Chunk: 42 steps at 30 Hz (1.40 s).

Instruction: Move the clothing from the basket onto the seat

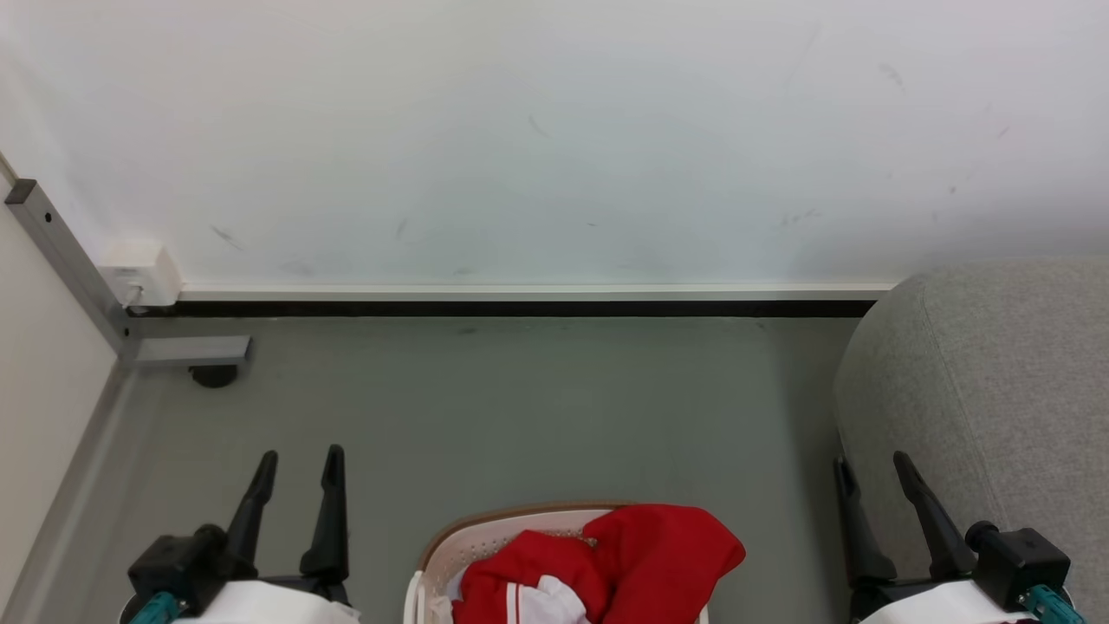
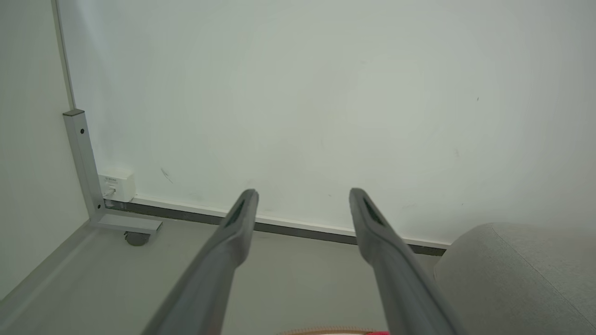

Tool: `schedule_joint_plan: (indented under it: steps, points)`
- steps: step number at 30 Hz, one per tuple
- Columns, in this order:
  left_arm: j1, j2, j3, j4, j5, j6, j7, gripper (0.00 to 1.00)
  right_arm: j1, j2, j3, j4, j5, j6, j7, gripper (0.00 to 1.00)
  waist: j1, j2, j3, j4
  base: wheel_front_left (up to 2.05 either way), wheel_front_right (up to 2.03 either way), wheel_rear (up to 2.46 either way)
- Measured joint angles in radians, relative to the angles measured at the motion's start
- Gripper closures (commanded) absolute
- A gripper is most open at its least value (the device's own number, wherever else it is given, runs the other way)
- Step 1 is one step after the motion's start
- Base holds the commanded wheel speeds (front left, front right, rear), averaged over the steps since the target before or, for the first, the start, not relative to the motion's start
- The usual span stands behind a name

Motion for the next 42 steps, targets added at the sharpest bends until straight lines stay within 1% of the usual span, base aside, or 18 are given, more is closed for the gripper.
schedule_joint_plan:
  steps: [22, 29, 42]
  points:
    - [-0.002, -0.001, -0.005, -0.002, 0.167, 0.0, -0.044, 0.0, -0.014, -0.002, 0.008, 0.004, -0.114, 0.0, -0.042, 0.0, 0.0, 0.0, 0.001, -0.004, 0.0, 0.0, 0.0]
    - [-0.007, -0.002, -0.015, 0.011, 0.192, -0.008, -0.057, 0.0, -0.015, -0.003, 0.013, 0.001, -0.146, 0.0, -0.056, 0.0, 0.0, 0.0, 0.003, -0.004, 0.0, 0.0, 0.0]
    - [-0.012, -0.005, -0.017, 0.033, 0.183, -0.012, -0.058, 0.0, -0.015, -0.004, 0.015, -0.002, -0.128, 0.0, -0.056, 0.0, 0.0, 0.0, 0.007, 0.004, 0.0, 0.0, 0.0]
